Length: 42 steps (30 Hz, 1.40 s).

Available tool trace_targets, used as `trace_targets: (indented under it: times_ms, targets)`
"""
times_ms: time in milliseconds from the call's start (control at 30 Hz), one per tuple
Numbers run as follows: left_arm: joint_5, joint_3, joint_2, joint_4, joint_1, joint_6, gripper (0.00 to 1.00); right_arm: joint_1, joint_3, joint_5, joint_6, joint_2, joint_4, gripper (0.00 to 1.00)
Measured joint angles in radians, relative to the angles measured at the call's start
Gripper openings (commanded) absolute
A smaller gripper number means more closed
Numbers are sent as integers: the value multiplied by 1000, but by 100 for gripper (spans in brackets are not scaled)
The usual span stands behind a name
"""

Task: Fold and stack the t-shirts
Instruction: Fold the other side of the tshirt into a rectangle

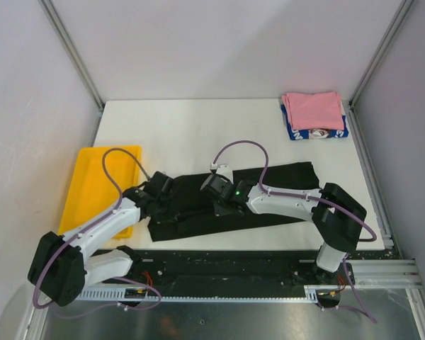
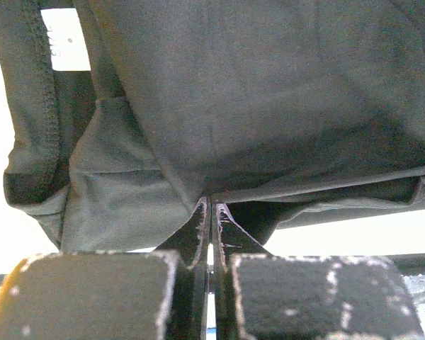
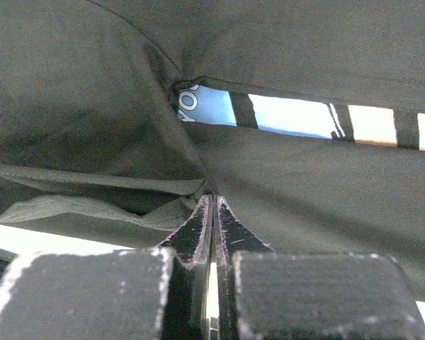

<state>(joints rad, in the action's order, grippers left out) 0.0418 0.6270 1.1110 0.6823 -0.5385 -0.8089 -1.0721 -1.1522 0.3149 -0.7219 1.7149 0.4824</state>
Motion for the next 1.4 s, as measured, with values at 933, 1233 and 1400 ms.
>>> trace_targets:
  times_ms: [933,1233,1400]
  targets:
    - [-111,96,-11,-26,21,29,0,64,13,-147,3,-90,-138,21]
    - [-136,-5,100,-80,21,-6,0,69,13,-292,-34,34,-248,16]
    - [-109,-12,143,-101,21,-5,0,69,53,-309,-37,69,-254,15]
